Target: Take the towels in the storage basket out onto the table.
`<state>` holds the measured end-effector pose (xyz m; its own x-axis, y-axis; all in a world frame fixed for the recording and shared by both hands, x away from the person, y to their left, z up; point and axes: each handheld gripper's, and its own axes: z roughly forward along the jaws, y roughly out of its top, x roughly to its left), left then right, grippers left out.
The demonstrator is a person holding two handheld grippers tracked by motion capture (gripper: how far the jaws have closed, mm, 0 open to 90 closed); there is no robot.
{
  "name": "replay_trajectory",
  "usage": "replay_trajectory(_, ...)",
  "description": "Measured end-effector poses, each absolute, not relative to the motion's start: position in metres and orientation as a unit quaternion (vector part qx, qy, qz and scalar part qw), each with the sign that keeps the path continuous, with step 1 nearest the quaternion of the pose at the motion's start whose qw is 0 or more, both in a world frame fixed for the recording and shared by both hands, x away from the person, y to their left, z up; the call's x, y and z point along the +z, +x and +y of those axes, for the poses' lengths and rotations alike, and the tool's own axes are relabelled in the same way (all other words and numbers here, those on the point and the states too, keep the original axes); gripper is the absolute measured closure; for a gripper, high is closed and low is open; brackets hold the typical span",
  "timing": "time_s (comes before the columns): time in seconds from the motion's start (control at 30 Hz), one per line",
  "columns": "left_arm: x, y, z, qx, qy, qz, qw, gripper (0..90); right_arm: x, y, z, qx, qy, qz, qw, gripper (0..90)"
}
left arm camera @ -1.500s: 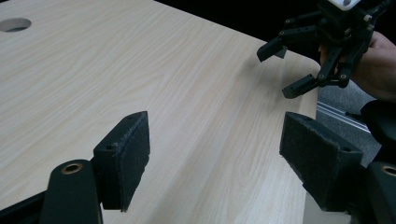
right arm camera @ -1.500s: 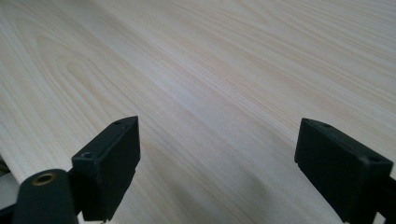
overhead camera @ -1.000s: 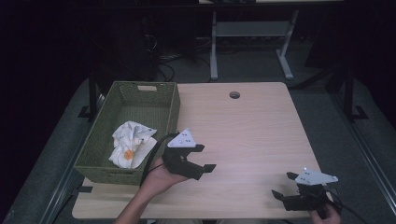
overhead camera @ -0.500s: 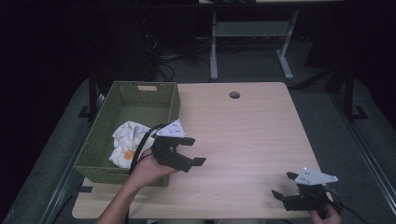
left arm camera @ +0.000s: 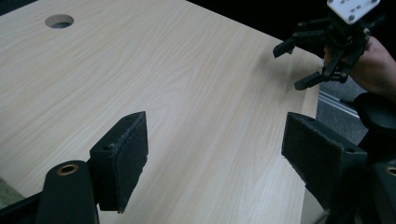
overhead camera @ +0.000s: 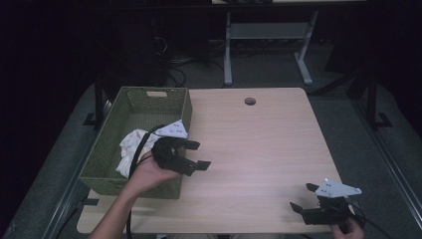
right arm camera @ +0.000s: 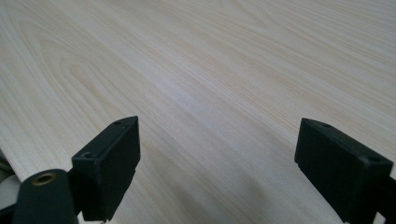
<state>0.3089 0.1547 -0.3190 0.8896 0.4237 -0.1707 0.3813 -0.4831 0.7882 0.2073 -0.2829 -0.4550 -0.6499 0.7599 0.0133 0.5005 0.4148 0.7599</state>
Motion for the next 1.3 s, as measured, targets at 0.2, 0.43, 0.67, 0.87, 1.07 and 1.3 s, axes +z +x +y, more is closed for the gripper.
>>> replay_trajectory(0.2,-0.317,0.319,0.170,0.025,0.857,0.258,0.446,22.6,-0.455,0.207,-0.283,0.382,0.382,0.824,0.169,13.9)
replay_trajectory(0.43,-0.315,0.325,0.195,0.035,0.849,0.288,0.442,22.6,-0.455,0.207,-0.283,0.382,0.380,0.825,0.171,13.9)
replay_trajectory(0.67,-0.316,0.331,0.220,0.045,0.838,0.314,0.444,22.6,-0.455,0.207,-0.283,0.382,0.383,0.824,0.169,13.9)
replay_trajectory(0.87,-0.320,0.335,0.236,0.053,0.834,0.339,0.431,22.7,-0.454,0.206,-0.284,0.387,0.382,0.822,0.171,13.9)
replay_trajectory(1.07,-0.323,0.338,0.250,0.059,0.830,0.358,0.424,22.7,-0.453,0.206,-0.284,0.387,0.380,0.822,0.173,13.9)
replay_trajectory(1.3,-0.329,0.344,0.265,0.061,0.827,0.377,0.411,22.8,-0.453,0.206,-0.284,0.388,0.380,0.821,0.174,13.9)
